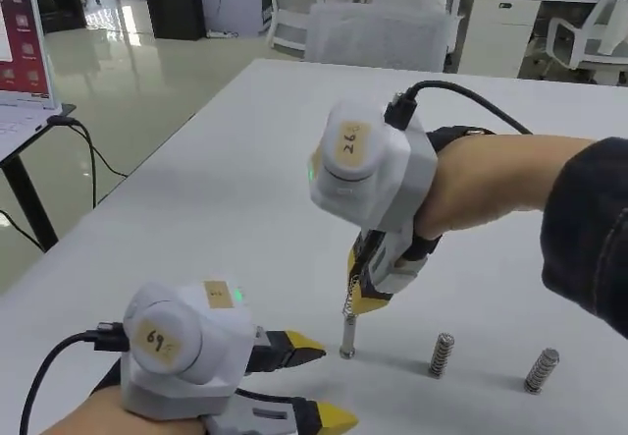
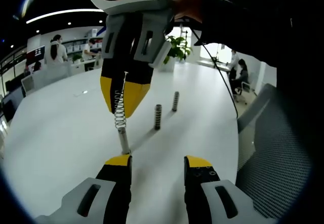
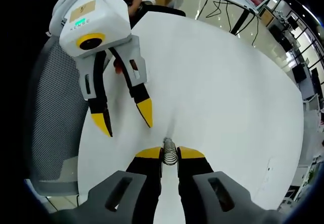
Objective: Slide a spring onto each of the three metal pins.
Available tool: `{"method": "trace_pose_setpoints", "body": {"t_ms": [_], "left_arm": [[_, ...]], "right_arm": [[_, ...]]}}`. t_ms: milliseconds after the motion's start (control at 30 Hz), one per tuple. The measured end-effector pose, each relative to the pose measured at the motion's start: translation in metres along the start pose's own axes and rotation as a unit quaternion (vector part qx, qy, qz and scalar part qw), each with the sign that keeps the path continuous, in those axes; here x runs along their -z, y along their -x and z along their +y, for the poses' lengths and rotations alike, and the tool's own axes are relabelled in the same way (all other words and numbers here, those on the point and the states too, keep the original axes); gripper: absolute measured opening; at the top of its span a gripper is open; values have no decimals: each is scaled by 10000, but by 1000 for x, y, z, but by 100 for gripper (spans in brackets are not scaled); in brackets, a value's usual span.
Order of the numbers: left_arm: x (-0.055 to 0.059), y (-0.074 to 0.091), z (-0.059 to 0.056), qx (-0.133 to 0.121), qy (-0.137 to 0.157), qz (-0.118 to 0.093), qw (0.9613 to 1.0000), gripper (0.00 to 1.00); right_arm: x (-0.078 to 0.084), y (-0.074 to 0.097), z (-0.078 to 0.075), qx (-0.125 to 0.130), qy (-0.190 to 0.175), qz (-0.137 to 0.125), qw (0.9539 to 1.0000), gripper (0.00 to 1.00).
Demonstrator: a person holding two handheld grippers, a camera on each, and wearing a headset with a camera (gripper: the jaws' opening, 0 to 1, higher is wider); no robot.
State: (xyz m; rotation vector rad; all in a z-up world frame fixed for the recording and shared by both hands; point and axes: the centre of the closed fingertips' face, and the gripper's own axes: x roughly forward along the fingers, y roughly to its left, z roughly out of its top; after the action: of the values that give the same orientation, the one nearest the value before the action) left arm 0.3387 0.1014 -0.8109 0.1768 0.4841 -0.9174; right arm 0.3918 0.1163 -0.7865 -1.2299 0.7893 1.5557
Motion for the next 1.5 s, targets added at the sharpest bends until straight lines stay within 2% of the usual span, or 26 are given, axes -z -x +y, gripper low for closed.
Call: {"method": "trace_pose_setpoints", "body": {"t_ms": [567,933,1200,1500], "left_arm": [[1,1,1,2,27,16,10000,34],[0,0,3,-22,36,-2,10000,33],[1,-1,3,-12,39,17,10000,33],[2,-1,2,4,44,41,10000,33]], "right_arm": [[4,-12,0,-113,-15,170,9998,8],[12,-34,0,-219,-126,326,9991,8],[21,-48,6,-310,-178,458,9983,8],[30,-51,20,-489,-238,656,9964,8]]}}
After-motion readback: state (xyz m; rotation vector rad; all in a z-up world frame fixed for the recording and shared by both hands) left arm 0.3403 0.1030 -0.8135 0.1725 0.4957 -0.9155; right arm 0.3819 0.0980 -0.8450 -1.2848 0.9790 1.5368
